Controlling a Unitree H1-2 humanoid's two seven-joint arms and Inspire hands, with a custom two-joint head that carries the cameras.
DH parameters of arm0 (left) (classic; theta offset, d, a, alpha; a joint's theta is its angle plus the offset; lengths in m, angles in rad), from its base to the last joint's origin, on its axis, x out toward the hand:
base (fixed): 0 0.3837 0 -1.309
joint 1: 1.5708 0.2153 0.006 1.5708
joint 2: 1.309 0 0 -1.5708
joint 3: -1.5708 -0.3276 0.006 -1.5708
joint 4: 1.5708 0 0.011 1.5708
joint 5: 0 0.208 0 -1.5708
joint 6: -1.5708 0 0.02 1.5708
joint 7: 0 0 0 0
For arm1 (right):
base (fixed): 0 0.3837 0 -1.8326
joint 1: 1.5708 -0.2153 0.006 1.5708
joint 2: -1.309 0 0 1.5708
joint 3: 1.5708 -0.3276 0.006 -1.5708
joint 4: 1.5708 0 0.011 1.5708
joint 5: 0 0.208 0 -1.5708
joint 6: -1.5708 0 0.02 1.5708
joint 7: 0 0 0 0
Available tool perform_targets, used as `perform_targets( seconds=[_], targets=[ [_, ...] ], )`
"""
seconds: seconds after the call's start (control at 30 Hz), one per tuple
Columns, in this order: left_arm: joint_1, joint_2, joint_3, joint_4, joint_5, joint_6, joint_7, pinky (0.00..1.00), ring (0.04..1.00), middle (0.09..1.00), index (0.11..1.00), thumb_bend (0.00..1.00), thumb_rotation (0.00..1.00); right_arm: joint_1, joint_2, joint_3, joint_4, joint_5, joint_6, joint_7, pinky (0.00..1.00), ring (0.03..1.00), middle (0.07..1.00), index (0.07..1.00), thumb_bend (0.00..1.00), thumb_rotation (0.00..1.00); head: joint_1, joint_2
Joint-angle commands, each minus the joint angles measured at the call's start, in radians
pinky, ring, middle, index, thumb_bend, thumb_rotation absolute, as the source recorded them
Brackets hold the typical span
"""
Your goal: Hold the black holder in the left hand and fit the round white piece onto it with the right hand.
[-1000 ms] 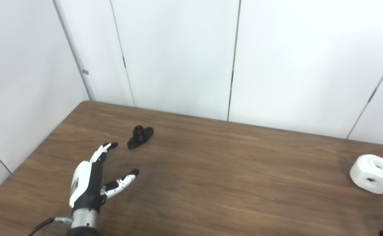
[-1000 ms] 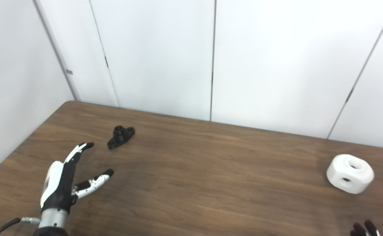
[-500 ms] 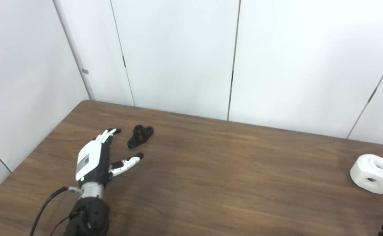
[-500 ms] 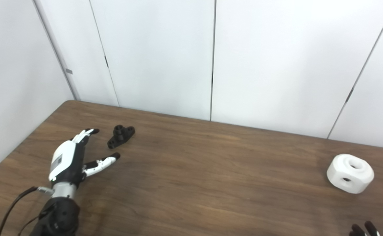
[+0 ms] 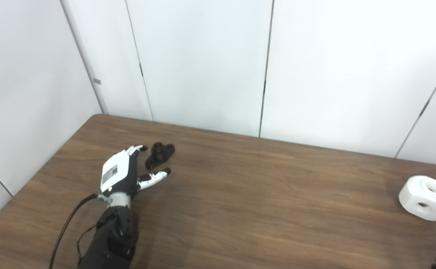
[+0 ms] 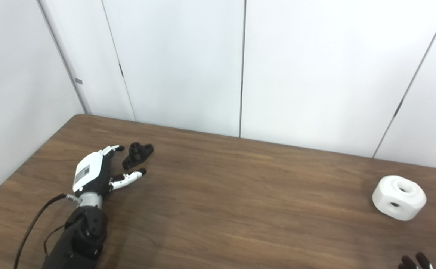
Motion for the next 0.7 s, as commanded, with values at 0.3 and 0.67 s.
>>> perform_targets(
  seconds=[0.3, 0.67],
  targets=[
    [-0.110, 0.064, -0.036, 0.161, 0.011, -0.030, 0.127, 0.98, 0.927, 0.897, 0.826, 0.86, 0.45, 0.025, -0.017, 0.008, -0.024, -0.004, 0.023, -0.021, 0.99, 0.946, 0.943, 0.985, 0.55, 1.00, 0.000, 0.006],
    [-0.152, 0.078, -0.059, 0.230, -0.012, 0.015, 0.116, 1.00, 0.948, 0.911, 0.833, 0.85, 0.46, 0.029, -0.023, 0.012, -0.018, 0.010, 0.001, -0.018, 0.99, 0.946, 0.948, 0.988, 0.53, 1.00, -0.005, 0.009]
  ],
)
